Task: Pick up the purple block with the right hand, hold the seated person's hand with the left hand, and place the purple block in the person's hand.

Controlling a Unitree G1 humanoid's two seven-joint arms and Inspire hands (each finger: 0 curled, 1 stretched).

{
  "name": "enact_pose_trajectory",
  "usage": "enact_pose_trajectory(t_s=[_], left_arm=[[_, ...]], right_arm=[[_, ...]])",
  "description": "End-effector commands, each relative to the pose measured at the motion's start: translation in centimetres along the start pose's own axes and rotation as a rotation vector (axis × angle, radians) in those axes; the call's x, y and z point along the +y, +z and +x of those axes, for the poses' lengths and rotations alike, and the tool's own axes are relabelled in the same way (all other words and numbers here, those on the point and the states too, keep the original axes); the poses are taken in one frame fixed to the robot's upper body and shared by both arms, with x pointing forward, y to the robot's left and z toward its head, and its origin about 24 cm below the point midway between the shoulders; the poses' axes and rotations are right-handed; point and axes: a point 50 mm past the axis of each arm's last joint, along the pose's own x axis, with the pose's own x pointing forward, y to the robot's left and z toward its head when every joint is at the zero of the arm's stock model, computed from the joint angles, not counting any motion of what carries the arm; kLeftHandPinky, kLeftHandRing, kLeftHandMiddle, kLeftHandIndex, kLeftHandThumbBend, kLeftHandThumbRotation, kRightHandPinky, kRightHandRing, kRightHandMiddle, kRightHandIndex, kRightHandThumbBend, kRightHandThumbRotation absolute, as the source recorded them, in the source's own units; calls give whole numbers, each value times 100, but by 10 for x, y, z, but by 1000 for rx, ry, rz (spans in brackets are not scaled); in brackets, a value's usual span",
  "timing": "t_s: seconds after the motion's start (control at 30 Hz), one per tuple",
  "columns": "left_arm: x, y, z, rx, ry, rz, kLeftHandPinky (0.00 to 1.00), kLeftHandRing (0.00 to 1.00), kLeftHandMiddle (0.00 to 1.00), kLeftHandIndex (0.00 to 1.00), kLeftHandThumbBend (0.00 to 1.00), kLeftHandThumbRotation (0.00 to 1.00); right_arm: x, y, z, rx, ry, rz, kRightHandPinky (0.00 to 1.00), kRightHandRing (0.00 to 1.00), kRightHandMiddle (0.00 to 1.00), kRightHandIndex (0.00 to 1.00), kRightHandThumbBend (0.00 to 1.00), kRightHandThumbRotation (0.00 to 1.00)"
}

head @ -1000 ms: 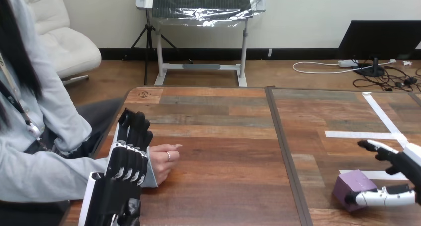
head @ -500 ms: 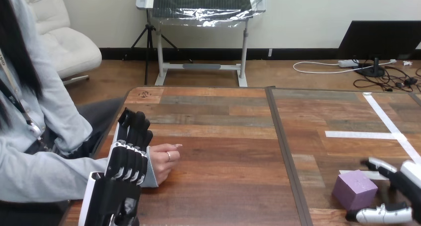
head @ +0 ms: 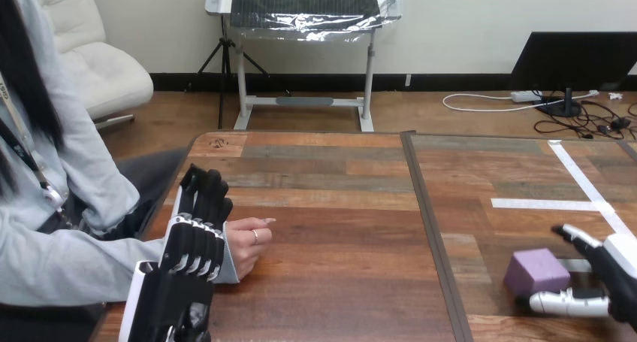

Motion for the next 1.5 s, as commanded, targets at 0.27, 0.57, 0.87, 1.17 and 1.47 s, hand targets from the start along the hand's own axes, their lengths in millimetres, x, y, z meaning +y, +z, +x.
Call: enact_pose_trajectory(t_s=[0.27,0.57,0.87,1.17,1.47], left_arm=[[-3,6,11,-81,4,2,100,100,100,99,100,74],[-2,7,10,-80,5,13,100,100,100,99,100,73],[-2,7,9,-86,12,25,100,100,100,99,100,73],[-2,8,7,-89,14,39,100,100,99,99,99,72],[-2,8,7,-89,18,41,100,100,99,99,100,71]], right_arm=[[18,8,20,54,-7,51,86,94,94,95,100,56],[23,13,28,71,-30,87,85,94,94,96,100,58],[24,19,35,102,-40,124,85,94,94,96,100,57],[23,26,40,98,-53,146,83,93,93,96,100,54],[21,33,45,85,-60,128,82,92,92,95,100,53]])
